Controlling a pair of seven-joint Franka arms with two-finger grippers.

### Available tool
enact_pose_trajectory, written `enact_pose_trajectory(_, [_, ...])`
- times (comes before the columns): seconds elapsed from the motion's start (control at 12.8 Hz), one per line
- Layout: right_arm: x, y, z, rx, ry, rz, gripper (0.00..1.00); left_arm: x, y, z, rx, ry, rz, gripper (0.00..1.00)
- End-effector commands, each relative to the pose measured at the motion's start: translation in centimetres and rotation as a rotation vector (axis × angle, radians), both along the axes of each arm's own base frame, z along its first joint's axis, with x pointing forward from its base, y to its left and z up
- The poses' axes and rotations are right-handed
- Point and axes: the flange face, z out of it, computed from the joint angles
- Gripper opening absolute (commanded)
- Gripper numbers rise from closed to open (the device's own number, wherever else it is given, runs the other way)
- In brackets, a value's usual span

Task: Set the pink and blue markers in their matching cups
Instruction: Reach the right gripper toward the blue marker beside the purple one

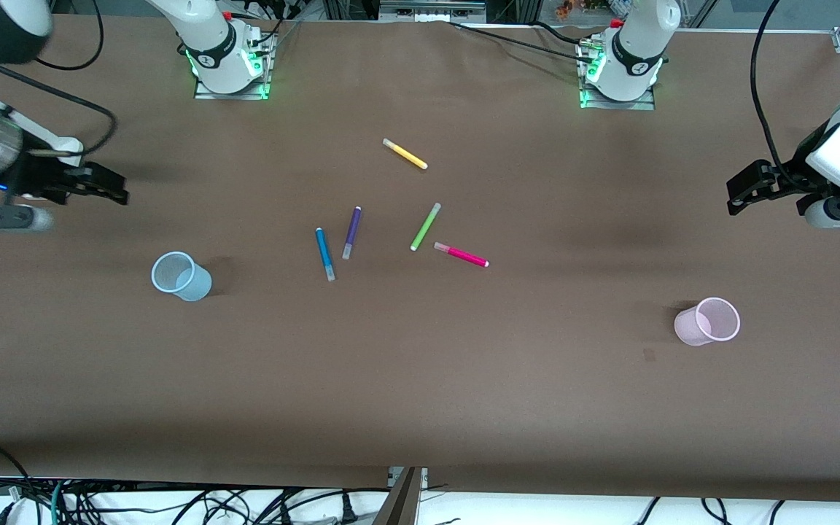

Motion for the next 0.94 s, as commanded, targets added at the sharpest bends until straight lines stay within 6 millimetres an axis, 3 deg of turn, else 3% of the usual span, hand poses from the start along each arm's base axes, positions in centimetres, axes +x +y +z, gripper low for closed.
enact_pose_trajectory(0.0, [1.4, 3.5, -2.6, 0.009, 0.015, 0.046, 1.00, 0.0, 0.5, 0.6, -0.026, -0.006, 0.005, 1.00])
enact_pose_trajectory(0.39, [3.8, 8.6, -11.0, 0.034, 0.071, 0.107, 1.00, 0.1, -0.3, -0.6, -0.018, 0.034, -0.032, 1.00])
enact_pose_trajectory(0.86, [5.1, 17.3, -20.8, 0.021, 0.021, 0.216, 1.00, 0.1, -0.1, -0.4, -0.019, 0.029, -0.029, 1.00])
